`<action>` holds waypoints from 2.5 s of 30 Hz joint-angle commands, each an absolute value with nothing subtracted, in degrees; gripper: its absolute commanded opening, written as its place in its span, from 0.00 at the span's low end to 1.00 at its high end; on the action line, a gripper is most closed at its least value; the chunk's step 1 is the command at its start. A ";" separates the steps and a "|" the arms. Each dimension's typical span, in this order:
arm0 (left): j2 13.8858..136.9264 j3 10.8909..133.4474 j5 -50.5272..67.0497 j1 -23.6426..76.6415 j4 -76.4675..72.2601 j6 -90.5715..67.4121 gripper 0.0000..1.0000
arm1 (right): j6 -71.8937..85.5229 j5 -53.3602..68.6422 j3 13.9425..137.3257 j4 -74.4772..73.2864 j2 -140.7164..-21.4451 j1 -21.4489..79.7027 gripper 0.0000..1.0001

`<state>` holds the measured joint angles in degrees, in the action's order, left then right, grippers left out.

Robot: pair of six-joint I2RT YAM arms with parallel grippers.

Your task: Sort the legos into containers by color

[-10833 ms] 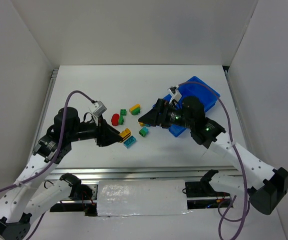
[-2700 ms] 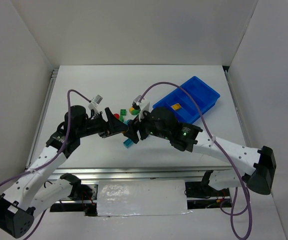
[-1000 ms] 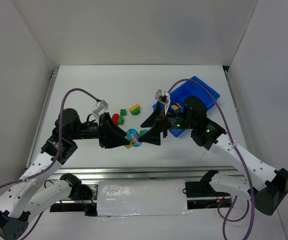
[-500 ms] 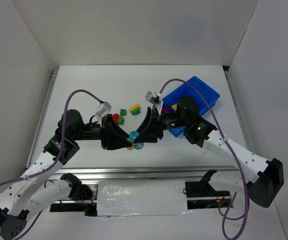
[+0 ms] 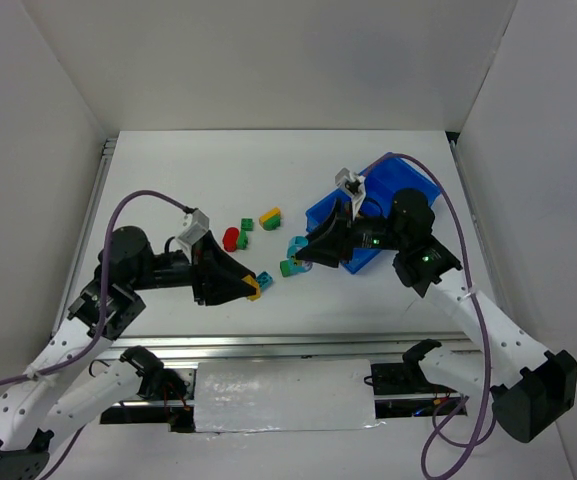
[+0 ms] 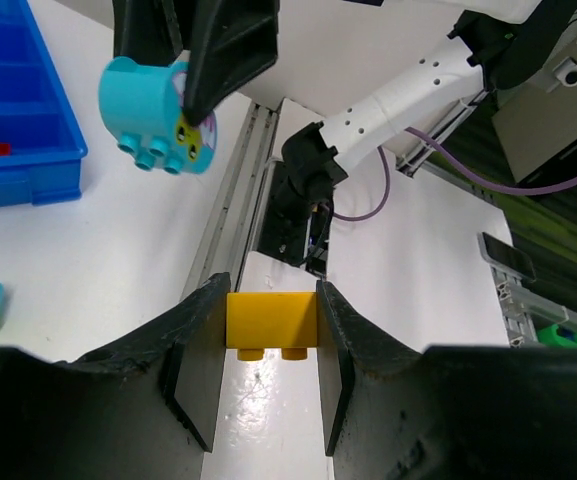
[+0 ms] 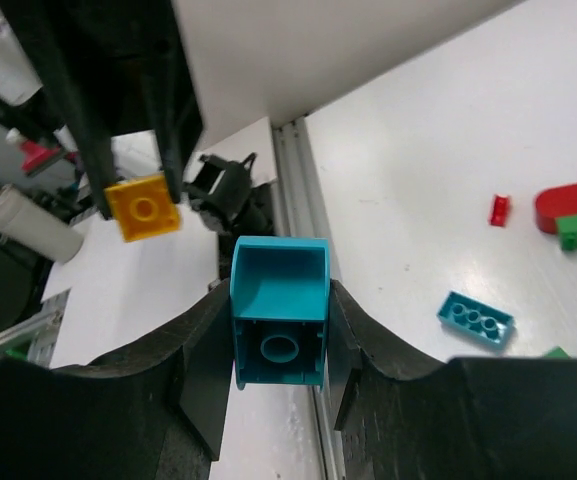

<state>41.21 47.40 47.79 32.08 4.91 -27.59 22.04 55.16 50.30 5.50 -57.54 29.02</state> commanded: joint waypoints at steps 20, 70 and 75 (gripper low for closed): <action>37.27 51.68 11.60 32.17 26.81 -17.23 0.00 | 36.04 -15.38 83.92 -26.35 -97.10 3.52 0.00; 74.32 62.03 17.32 35.67 -4.04 -33.31 0.00 | 36.30 6.18 58.78 -29.34 -43.71 7.47 1.00; 92.85 76.88 15.91 38.05 -5.28 -30.68 0.00 | 34.90 7.12 63.71 -37.33 -39.99 7.56 1.00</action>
